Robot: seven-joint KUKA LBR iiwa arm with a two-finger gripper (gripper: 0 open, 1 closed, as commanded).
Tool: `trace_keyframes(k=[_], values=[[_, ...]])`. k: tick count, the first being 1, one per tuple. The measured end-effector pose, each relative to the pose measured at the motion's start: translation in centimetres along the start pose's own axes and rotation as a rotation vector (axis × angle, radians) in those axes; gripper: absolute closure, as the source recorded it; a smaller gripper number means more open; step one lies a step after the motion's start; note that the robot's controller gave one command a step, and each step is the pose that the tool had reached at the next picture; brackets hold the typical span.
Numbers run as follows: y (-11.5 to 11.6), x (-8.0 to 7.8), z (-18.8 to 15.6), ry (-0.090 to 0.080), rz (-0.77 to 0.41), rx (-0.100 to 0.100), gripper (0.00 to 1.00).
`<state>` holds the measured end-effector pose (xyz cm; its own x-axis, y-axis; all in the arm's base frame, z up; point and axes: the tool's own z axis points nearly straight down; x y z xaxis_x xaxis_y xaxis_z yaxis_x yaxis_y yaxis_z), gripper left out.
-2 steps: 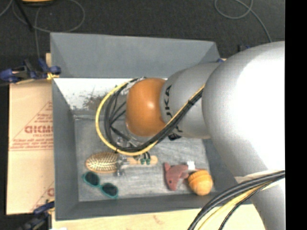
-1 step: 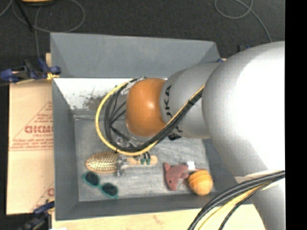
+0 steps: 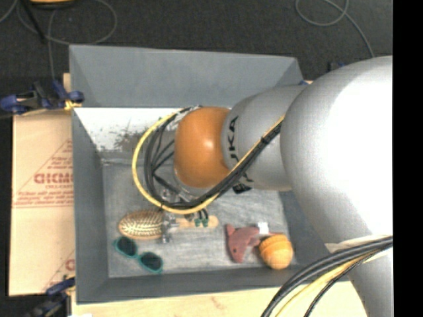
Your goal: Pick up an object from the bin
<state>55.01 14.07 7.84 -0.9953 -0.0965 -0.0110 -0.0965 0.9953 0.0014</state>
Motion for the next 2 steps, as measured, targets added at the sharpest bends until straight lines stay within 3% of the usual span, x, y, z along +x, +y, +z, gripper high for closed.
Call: trace_keyframes(k=[1, 2], values=[[-0.03, 0.15, -1.49, 0.01, 0.0, 0.001, 1.0], [-0.01, 0.0, -2.47, 0.006, 0.0, 0.001, 1.0]])
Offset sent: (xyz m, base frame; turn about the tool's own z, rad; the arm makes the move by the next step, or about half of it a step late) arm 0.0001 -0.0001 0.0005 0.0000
